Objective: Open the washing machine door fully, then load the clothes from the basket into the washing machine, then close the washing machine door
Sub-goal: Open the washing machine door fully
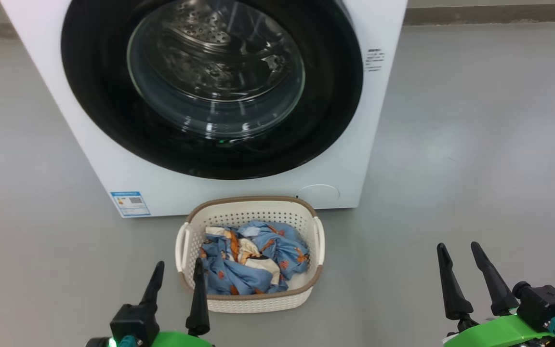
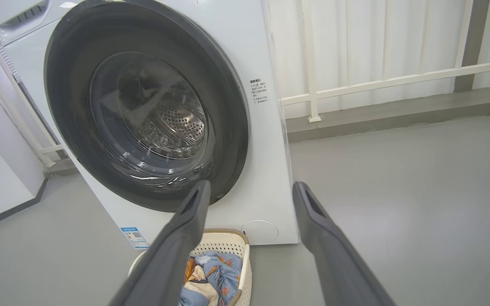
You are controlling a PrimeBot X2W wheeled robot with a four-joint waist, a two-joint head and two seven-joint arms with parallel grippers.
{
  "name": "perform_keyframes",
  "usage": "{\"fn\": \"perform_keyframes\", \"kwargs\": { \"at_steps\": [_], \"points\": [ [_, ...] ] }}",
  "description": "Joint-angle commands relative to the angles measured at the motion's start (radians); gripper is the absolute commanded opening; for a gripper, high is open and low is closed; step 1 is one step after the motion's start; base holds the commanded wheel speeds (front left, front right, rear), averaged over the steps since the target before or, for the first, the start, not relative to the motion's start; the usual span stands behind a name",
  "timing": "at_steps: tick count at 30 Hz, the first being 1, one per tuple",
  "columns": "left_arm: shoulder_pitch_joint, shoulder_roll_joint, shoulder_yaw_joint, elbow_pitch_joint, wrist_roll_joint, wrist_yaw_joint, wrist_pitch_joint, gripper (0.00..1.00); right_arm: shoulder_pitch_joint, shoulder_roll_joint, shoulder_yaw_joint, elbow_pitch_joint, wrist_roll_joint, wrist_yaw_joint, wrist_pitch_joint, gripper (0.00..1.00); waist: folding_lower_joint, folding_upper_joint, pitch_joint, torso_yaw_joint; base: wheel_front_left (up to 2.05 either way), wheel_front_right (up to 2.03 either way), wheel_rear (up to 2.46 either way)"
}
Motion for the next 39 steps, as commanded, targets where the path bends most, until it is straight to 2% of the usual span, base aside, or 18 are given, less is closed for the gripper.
{"fn": "perform_keyframes", "kwargs": {
  "at_steps": [1,19,39],
  "points": [
    [-0.029,0.005,0.038,-0.028,0.004,-0.003,-0.006,1.00,-0.010,-0.009,0.024,-0.023,-0.004,0.002,-0.012,1.00,0.0000,-0.0001,0.000,0.000,0.80,0.69,-1.48],
    [-0.027,0.005,0.048,-0.062,0.010,-0.003,-0.006,1.00,-0.009,-0.009,0.030,-0.019,-0.002,0.002,-0.012,1.00,0.0000,-0.0001,0.003,0.002,1.29,0.59,-1.88],
    [-0.023,0.005,0.043,-0.057,0.011,-0.003,-0.006,1.00,-0.007,-0.009,0.043,-0.016,-0.001,0.002,-0.012,1.00,0.0000,-0.0001,-0.011,0.005,0.07,0.07,-0.14]
  ]
}}
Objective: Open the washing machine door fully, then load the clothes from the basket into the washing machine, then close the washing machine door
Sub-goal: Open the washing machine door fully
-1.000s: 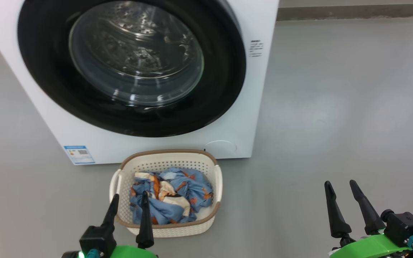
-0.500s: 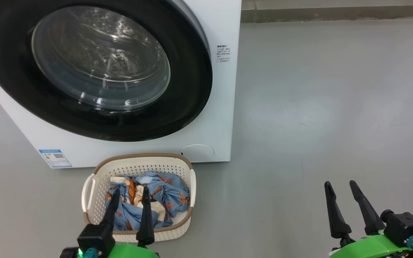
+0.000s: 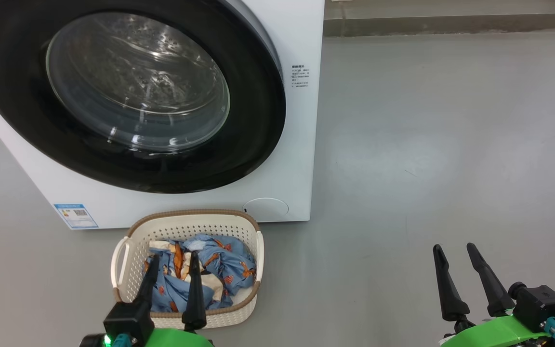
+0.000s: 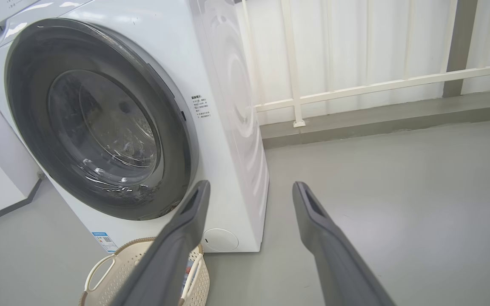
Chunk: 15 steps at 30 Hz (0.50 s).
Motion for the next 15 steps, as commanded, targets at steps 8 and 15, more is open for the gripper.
{"fn": "perform_keyframes", "kwargs": {
  "at_steps": [8,15],
  "points": [
    [-0.017,0.005,0.026,-0.015,0.011,0.000,-0.006,1.00,-0.002,-0.009,0.036,-0.023,-0.004,0.002,-0.012,1.00,0.0000,-0.0001,-0.007,0.004,0.00,0.00,0.00],
    [-0.011,0.005,0.028,-0.012,0.011,-0.001,-0.006,1.00,0.000,-0.009,0.033,-0.024,-0.003,0.002,-0.012,1.00,0.0000,-0.0001,-0.014,0.006,0.00,0.00,0.00]
  ]
}}
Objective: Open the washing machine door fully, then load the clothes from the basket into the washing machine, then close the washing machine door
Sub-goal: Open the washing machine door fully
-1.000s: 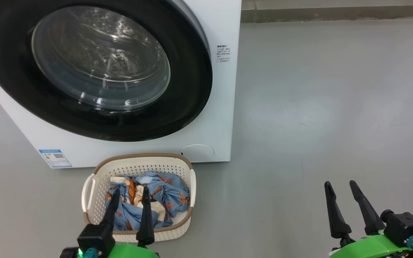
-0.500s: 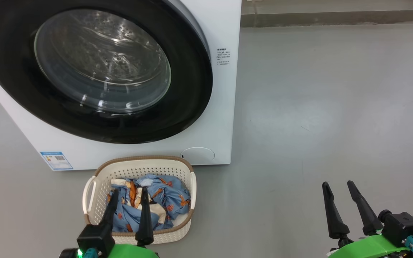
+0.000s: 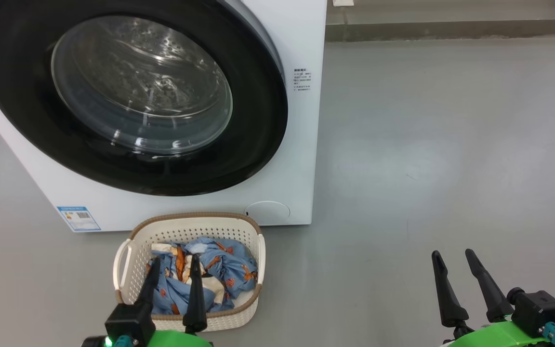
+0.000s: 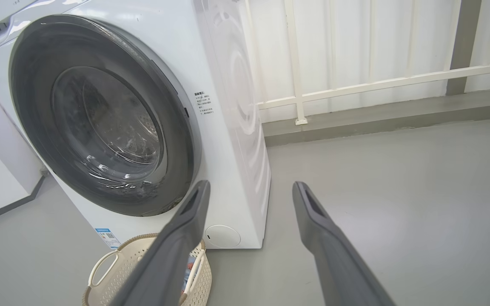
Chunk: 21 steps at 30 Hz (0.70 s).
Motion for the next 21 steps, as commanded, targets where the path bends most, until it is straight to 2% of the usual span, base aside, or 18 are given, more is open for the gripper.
{"fn": "perform_keyframes", "kwargs": {
  "at_steps": [1,21],
  "points": [
    [-0.011,0.005,0.033,-0.020,0.011,0.000,-0.006,1.00,-0.015,-0.009,0.027,-0.024,-0.002,0.002,-0.012,1.00,0.0000,0.0000,-0.007,-0.001,0.00,0.00,0.00],
    [-0.003,0.005,0.035,-0.028,0.017,0.002,-0.006,1.00,-0.006,-0.009,0.039,-0.029,-0.001,0.002,-0.012,1.00,0.0000,0.0000,0.000,0.001,0.00,0.00,0.00]
  ]
}}
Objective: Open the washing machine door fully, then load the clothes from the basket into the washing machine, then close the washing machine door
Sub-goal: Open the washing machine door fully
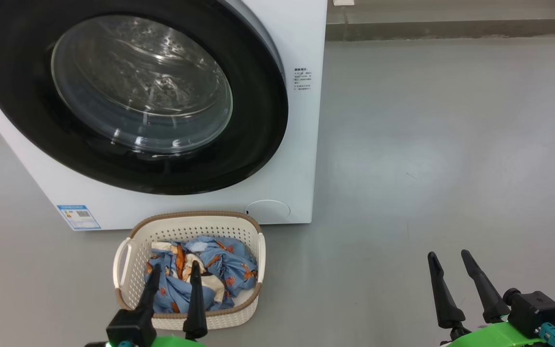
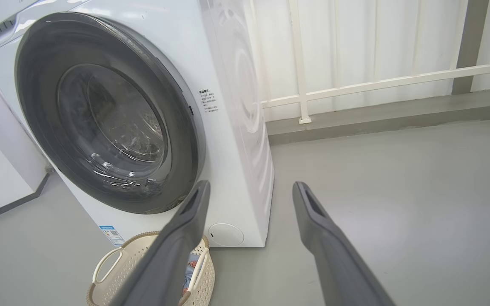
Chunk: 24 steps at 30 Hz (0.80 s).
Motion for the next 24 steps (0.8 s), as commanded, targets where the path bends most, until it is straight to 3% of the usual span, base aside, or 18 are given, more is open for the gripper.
{"fn": "perform_keyframes", "kwargs": {
  "at_steps": [1,13,15,17,18,24],
  "points": [
    [-0.025,0.005,0.033,-0.028,0.010,0.005,-0.006,1.00,-0.010,-0.009,0.024,-0.028,-0.002,0.002,-0.012,1.00,0.0000,0.0000,0.003,0.000,0.00,0.00,0.00],
    [-0.035,0.005,0.036,-0.027,0.004,0.009,-0.006,1.00,-0.021,-0.009,0.025,-0.034,0.005,0.002,-0.012,0.97,0.0000,0.0000,0.014,0.003,0.00,0.00,0.00],
    [-0.036,0.005,0.035,-0.026,0.003,0.008,-0.006,1.00,-0.021,-0.009,0.027,-0.032,0.003,0.002,-0.012,0.73,0.0000,0.0000,0.016,0.006,0.00,0.00,0.00],
    [-0.038,0.005,0.035,-0.025,0.002,0.008,-0.006,1.00,-0.021,-0.009,0.031,-0.027,-0.002,0.002,-0.012,0.20,0.0000,0.0000,0.017,0.008,0.00,0.00,0.00],
    [-0.039,0.005,0.035,-0.024,0.002,0.008,-0.006,1.00,-0.021,-0.009,0.034,-0.027,-0.006,0.002,-0.012,0.00,0.0000,0.0000,0.018,0.010,0.00,0.00,0.00],
    [-0.041,0.005,0.035,-0.023,-0.002,0.007,-0.006,1.00,-0.022,-0.009,0.054,-0.017,0.051,0.002,-0.012,0.00,0.0000,0.0000,0.024,0.022,0.00,0.00,0.00]
  ]
}}
